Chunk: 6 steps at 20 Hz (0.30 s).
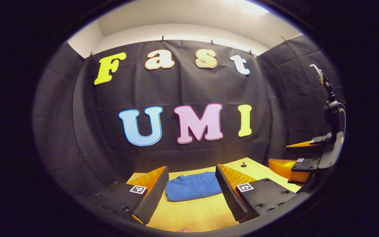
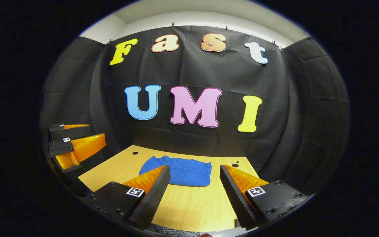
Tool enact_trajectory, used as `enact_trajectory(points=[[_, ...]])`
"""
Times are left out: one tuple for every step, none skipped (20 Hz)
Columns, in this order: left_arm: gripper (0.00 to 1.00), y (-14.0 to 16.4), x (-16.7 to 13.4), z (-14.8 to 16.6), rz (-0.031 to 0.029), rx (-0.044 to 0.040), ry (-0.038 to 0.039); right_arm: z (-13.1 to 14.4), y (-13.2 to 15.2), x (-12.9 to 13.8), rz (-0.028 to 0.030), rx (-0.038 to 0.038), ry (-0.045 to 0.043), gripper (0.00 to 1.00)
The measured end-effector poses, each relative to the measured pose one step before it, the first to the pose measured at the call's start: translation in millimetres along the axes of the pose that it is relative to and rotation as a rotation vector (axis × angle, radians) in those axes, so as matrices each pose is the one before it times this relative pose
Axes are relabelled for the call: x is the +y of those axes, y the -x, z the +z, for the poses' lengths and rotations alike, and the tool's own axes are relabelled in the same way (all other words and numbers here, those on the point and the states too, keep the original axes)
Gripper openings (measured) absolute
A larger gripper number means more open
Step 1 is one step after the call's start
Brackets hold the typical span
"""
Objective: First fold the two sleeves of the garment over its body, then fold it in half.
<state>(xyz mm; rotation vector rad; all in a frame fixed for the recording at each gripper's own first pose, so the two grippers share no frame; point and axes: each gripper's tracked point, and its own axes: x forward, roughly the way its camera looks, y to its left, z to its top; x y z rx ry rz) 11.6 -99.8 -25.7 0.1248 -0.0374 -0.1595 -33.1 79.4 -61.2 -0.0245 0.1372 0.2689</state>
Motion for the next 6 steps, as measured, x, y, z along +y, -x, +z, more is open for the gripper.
enact_trajectory(points=[[0.86, 3.76, -3.27, 5.58, 0.00086, -0.00969, 0.00109, 6.01, -0.65, -1.85, 0.00288, -0.01637, 0.00188, 0.96], [0.86, 1.83, -0.2, 2.5, 0.0045, -0.00432, 0.00458, 7.14, 0.49, -1.69, 0.00043, -0.01874, -0.00079, 0.96], [0.86, 1.66, 1.26, 4.02, 0.01177, -0.00038, 0.01092, 6.55, -2.72, -2.52, -0.00206, -0.0104, -0.00435, 0.96], [0.86, 0.92, 1.89, 0.99, 0.01231, 0.01536, 0.0164, 3.44, 1.04, 0.21, 0.00633, -0.00335, -0.00995, 0.96], [0.86, 1.44, 0.98, -0.24, 0.00779, 0.00445, 0.0201, 7.32, 1.24, -0.13, 0.00747, -0.02336, -0.00499, 0.96], [0.77, -1.51, -1.42, 4.23, -0.00192, -0.01121, 0.01811, 7.88, -0.97, -5.32, -0.00715, -0.02571, 0.00026, 0.96]])
